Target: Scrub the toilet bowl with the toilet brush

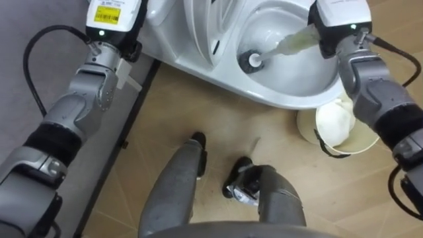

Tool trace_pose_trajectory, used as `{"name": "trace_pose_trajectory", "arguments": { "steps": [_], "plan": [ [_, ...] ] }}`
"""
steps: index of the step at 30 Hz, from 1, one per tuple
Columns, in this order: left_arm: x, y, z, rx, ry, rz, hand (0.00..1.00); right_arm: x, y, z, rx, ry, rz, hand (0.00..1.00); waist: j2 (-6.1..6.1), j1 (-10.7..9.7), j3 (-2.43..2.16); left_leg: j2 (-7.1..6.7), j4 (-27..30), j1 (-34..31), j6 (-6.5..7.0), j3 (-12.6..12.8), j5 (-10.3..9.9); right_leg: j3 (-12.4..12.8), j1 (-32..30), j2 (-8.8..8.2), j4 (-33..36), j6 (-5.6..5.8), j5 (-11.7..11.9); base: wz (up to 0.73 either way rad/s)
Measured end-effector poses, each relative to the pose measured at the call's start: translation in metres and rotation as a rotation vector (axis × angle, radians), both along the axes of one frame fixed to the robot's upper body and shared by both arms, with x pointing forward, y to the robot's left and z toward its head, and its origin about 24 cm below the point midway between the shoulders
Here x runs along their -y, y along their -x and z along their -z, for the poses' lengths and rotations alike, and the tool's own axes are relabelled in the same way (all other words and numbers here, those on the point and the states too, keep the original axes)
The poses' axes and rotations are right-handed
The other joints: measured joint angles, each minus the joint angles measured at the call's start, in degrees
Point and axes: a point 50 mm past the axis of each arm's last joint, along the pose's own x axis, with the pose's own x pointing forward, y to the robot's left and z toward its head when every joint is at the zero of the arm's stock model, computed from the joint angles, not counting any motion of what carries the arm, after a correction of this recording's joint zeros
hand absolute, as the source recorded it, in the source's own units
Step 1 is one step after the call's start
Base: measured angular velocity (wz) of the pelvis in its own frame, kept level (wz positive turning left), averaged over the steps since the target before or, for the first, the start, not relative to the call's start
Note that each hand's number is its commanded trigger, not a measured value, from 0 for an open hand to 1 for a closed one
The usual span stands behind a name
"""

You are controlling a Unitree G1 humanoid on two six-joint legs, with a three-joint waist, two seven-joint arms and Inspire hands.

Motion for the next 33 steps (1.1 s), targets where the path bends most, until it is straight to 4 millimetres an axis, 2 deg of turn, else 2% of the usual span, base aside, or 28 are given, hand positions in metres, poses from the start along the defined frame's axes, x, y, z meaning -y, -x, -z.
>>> {"name": "trace_pose_trajectory", "arguments": {
  "steps": [6,11,13,15,16,18,20,21,23,24,26,27,29,33],
  "plan": [
    [-0.003,0.008,0.011,-0.045,0.019,-0.006,0.00,-0.022,0.024,0.000,-0.044,0.039,-0.103,1.00,1.36,0.0,-1.18,0.26,-1.4,1.3,-0.15,0.4,-0.1,0.3,1.0,0.58,-1.6,0.08,0.1,-0.01],
    [-0.004,0.010,0.013,-0.040,0.023,-0.013,0.00,-0.014,0.023,0.001,-0.063,0.024,-0.075,1.00,1.40,0.0,-1.26,0.25,-1.8,1.7,-0.16,1.0,0.0,0.5,1.1,0.32,-1.7,0.04,0.1,-0.01],
    [-0.006,0.011,0.015,-0.043,0.020,-0.017,0.00,0.001,0.015,0.006,-0.081,-0.023,-0.010,1.00,1.09,-0.2,-1.17,0.17,-1.9,2.1,-0.13,1.2,0.0,0.6,1.4,0.17,-1.6,0.15,0.0,0.02],
    [-0.009,0.012,0.016,-0.041,0.013,-0.021,0.00,0.025,0.006,0.013,-0.102,-0.178,0.140,1.00,0.48,-1.6,-1.04,0.06,-1.9,2.4,-0.01,1.3,0.1,0.6,1.8,-0.09,-1.4,0.41,-0.1,0.07],
    [-0.009,0.012,0.016,-0.036,0.012,-0.023,0.00,0.032,0.004,0.014,-0.104,-0.226,0.187,1.00,0.12,-1.7,-0.83,0.10,-1.9,2.6,0.04,1.5,0.1,0.7,1.9,-0.21,-1.3,0.41,-0.1,0.00],
    [-0.011,0.010,0.009,-0.005,0.004,-0.022,0.00,0.063,0.002,0.020,-0.106,-0.470,0.404,1.00,-1.25,-2.1,0.01,0.10,-1.9,2.6,0.25,2.0,0.2,1.4,1.3,-0.55,-0.3,0.62,-0.4,-0.02],
    [-0.014,0.008,0.003,0.019,-0.004,-0.024,0.00,0.080,0.004,0.023,-0.093,-0.660,0.550,1.00,-1.97,-2.7,0.44,0.12,-1.7,2.0,0.43,2.2,0.4,1.5,0.6,-0.68,0.2,0.60,-0.5,0.05],
    [-0.015,0.007,0.002,0.026,-0.001,-0.033,0.00,0.090,0.006,0.024,-0.075,-0.773,0.629,1.00,-1.96,-3.2,0.44,0.13,-1.1,1.2,0.47,2.1,0.4,1.5,0.1,-0.64,0.5,0.61,-0.5,0.03],
    [-0.017,0.006,0.000,0.035,-0.008,-0.046,0.00,0.101,0.008,0.022,-0.021,-0.926,0.728,1.00,-2.14,-3.9,0.53,0.01,-0.5,0.5,0.56,2.3,0.4,1.6,-0.7,-1.00,1.4,0.64,-0.5,0.00],
    [-0.018,0.005,-0.002,0.044,-0.020,-0.059,0.00,0.106,0.007,0.019,0.024,-1.006,0.776,1.00,-2.46,-4.6,0.72,-0.20,-0.6,0.3,0.88,2.9,0.6,2.0,-1.3,-1.52,2.3,0.71,-0.6,0.00],
    [-0.020,0.004,-0.003,0.047,-0.026,-0.074,0.00,0.115,0.007,0.015,0.069,-1.080,0.838,1.00,-2.63,-5.2,0.83,-0.69,-0.2,0.0,1.06,3.0,0.7,2.4,-1.9,-1.87,3.2,0.82,-0.7,0.00],
    [-0.021,0.003,-0.003,0.048,-0.029,-0.085,0.00,0.119,0.008,0.015,0.084,-1.113,0.869,1.00,-2.64,-6.1,0.83,-0.84,-0.2,-0.3,1.24,2.9,0.9,2.3,-2.1,-2.21,3.7,0.89,-0.9,0.07],
    [-0.022,0.002,-0.006,0.057,-0.031,-0.097,0.00,0.121,0.008,0.014,0.102,-1.137,0.886,1.00,-2.99,-6.6,1.03,-0.92,0.1,-0.5,1.46,3.2,1.0,2.6,-2.6,-2.51,4.4,1.04,-1.0,0.03],
    [-0.022,-0.002,-0.009,0.041,-0.036,-0.106,0.00,0.121,0.009,0.017,0.099,-1.154,0.902,1.00,-3.00,-7.5,1.04,-0.88,0.4,-0.6,1.78,3.2,1.2,2.5,-2.6,-2.48,4.5,1.22,-0.6,0.00]
  ]
}}
